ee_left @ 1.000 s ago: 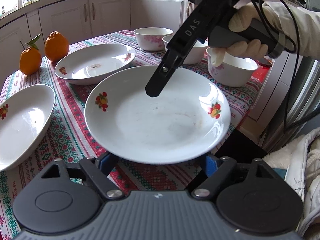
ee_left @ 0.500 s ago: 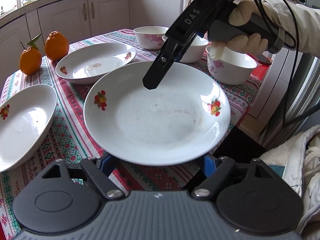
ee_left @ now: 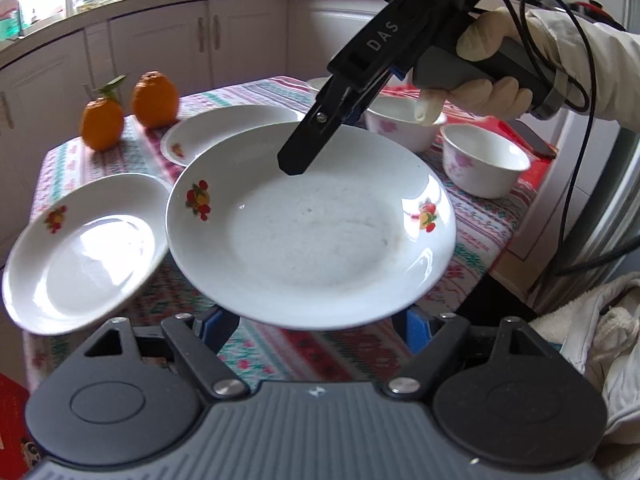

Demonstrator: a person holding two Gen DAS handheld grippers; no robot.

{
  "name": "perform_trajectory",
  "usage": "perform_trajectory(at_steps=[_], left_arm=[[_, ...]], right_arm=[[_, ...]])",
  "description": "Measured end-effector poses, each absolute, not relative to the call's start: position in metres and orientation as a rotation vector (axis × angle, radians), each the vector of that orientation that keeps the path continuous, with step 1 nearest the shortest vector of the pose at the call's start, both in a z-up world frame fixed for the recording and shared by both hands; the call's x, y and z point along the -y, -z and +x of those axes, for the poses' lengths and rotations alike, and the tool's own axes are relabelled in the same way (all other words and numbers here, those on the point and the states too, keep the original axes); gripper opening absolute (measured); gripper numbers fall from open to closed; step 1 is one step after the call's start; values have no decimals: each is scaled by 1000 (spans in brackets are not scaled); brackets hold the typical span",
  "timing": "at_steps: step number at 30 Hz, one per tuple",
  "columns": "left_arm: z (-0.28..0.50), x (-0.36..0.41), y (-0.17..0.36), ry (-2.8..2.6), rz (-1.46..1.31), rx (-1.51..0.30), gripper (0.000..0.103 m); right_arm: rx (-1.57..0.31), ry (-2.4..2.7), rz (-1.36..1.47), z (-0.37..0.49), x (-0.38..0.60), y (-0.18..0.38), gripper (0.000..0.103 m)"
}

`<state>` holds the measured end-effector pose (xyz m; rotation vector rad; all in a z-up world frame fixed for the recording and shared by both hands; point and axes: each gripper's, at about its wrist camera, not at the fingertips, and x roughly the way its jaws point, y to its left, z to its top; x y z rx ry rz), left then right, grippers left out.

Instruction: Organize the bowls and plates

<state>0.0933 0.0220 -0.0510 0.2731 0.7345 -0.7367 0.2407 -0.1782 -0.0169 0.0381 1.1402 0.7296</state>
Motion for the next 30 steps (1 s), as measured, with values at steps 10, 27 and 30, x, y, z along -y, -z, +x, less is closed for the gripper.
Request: perform_trajectory(at_steps=[10,27,30], left_arm=[[112,-69,37,627,257,-728,83],[153,-118,44,520,185,-762,83],[159,-122,46,511,189,-763,83]], right_arm=[[-1122,-829,-17,278,117,4,92],[-1126,-902,-54,340,44,21,92],[-1130,-905,-48,347,39,25,92]])
